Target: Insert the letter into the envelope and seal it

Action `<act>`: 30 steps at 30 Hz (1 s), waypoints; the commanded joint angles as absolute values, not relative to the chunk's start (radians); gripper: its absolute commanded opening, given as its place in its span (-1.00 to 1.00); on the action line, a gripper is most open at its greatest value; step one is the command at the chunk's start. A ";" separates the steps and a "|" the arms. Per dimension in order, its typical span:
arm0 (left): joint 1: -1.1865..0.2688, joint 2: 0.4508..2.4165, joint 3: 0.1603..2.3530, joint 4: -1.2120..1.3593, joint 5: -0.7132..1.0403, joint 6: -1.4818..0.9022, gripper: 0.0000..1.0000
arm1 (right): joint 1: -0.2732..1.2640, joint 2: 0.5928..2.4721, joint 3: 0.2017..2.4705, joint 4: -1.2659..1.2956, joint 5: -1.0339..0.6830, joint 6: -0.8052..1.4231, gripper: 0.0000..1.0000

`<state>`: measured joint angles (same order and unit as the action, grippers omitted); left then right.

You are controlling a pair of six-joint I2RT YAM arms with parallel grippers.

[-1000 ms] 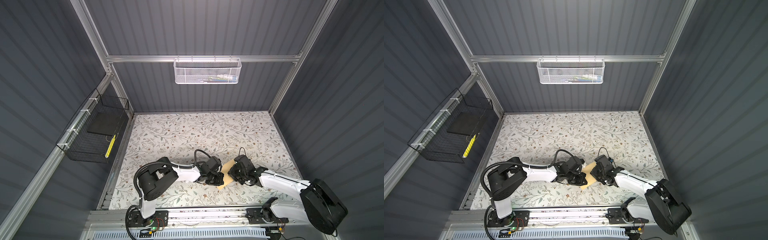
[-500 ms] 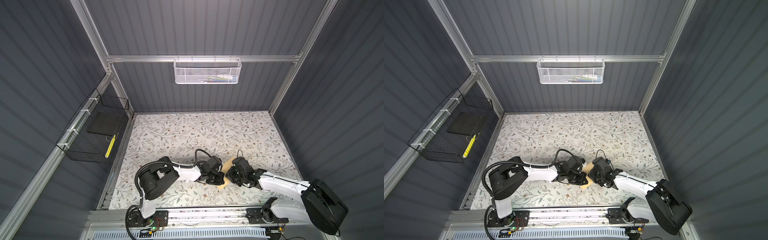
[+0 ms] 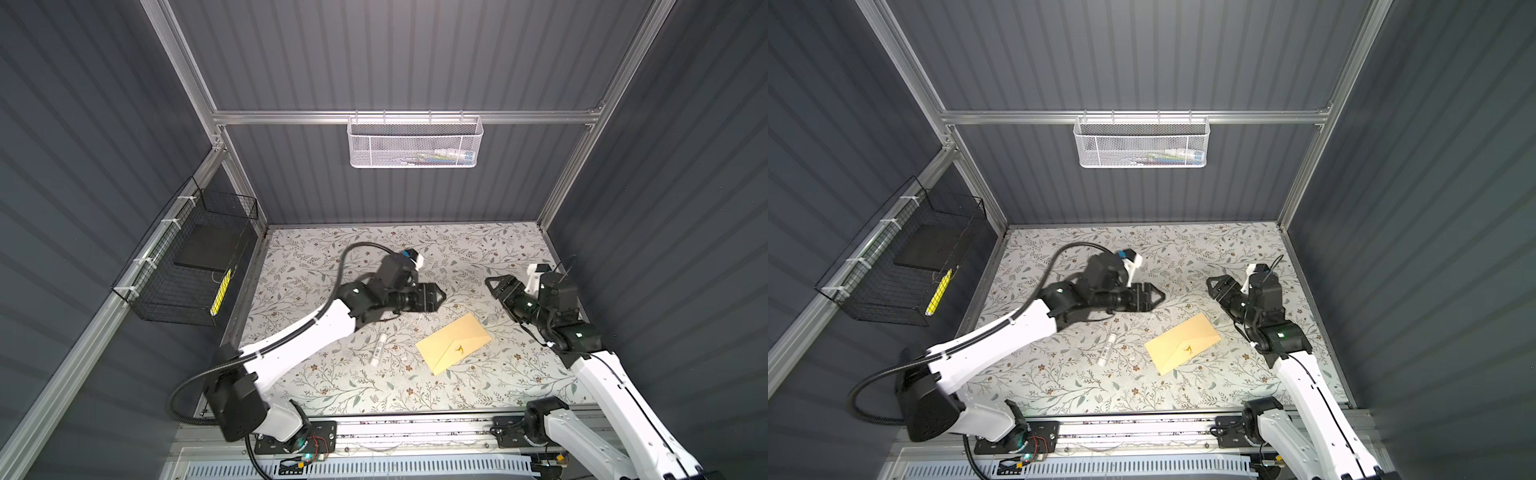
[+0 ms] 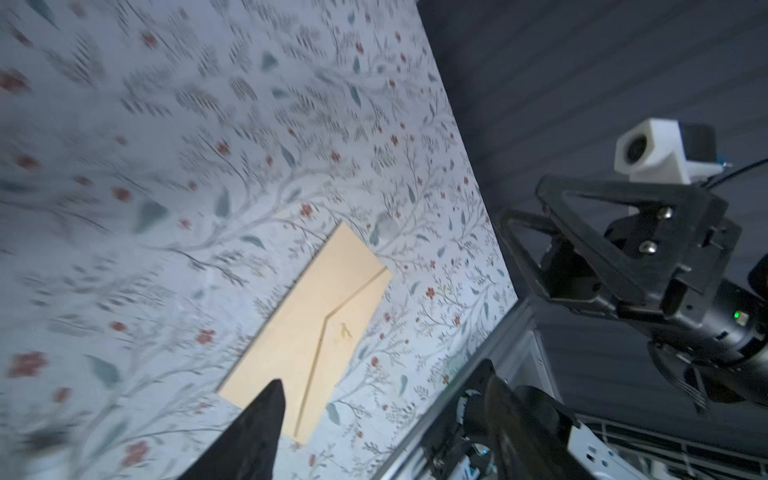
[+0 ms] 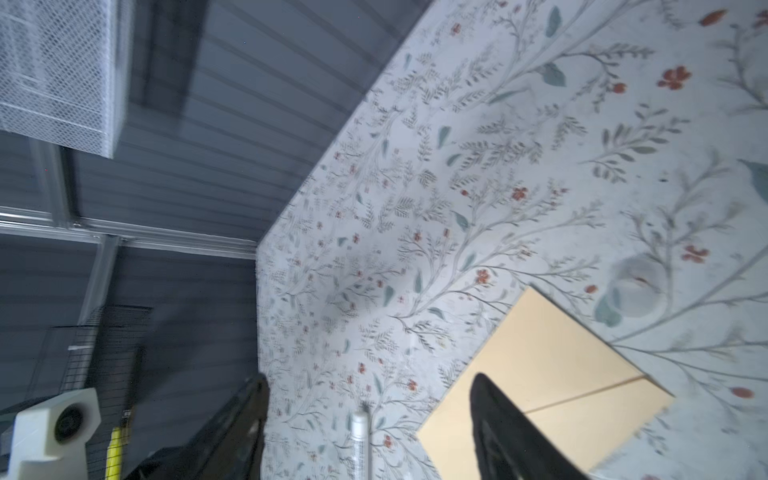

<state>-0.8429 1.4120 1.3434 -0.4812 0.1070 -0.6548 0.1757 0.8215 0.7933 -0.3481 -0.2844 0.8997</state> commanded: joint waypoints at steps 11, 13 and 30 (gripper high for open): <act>-0.771 1.644 1.333 -1.125 -0.047 -0.296 0.53 | 0.353 0.742 0.702 -0.408 -0.394 0.835 0.98; -0.770 1.686 1.332 -1.115 -0.049 -0.296 0.48 | 0.379 0.756 0.694 -0.394 -0.380 0.845 0.98; -0.769 1.865 1.251 -0.967 -0.018 -0.327 0.04 | 0.424 0.807 0.679 -0.306 -0.372 0.870 0.98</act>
<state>-0.7750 1.8389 1.2778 -1.0027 -0.0265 -0.3176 0.4191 0.8032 0.6926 -0.3401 -0.3737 0.8604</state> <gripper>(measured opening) 0.529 0.990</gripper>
